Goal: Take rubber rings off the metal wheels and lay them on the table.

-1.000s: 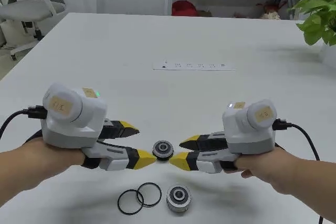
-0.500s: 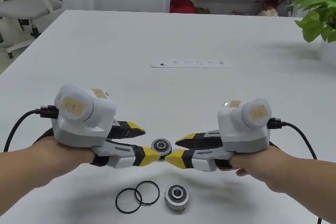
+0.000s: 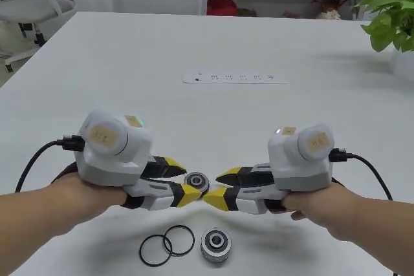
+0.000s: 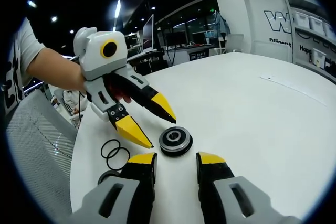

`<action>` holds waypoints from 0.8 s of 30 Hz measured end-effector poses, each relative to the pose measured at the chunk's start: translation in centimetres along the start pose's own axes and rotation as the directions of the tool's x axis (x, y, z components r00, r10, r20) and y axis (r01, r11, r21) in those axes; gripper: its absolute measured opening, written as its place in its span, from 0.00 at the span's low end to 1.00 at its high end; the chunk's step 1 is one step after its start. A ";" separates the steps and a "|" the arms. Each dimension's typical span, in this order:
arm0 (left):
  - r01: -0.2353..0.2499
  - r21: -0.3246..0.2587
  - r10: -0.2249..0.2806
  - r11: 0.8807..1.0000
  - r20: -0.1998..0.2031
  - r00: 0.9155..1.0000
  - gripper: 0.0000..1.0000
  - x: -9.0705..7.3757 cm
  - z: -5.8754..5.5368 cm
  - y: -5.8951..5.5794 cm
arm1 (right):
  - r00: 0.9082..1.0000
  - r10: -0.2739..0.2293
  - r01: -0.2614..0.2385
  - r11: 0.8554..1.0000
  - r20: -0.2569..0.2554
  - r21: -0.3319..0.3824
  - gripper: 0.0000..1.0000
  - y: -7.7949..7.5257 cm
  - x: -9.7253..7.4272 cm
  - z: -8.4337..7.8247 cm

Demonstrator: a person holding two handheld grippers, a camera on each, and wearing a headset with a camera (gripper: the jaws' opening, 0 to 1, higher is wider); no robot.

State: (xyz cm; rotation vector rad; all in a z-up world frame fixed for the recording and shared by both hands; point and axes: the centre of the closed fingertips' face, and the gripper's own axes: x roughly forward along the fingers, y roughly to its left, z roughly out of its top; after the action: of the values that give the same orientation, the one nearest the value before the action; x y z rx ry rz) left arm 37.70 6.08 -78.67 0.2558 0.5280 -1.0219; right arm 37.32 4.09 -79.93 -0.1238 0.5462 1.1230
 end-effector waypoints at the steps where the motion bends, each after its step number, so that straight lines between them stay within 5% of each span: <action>1: -0.001 -0.001 0.001 1.000 -0.001 1.000 0.31 0.1 0.0 0.0 | 1.000 0.000 0.000 1.000 0.000 0.000 0.28 0.0 0.0 0.0; 24: -0.007 -0.027 0.007 1.000 -0.010 1.000 0.21 1.0 0.2 -0.2 | 1.000 -0.002 0.002 1.000 0.003 -0.005 0.27 0.1 -0.1 0.0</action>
State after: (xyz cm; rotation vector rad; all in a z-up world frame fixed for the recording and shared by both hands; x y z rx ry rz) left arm 37.97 5.14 -78.99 0.2390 0.5486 -1.0064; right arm 37.22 4.05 -79.86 -0.1267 0.5403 1.1224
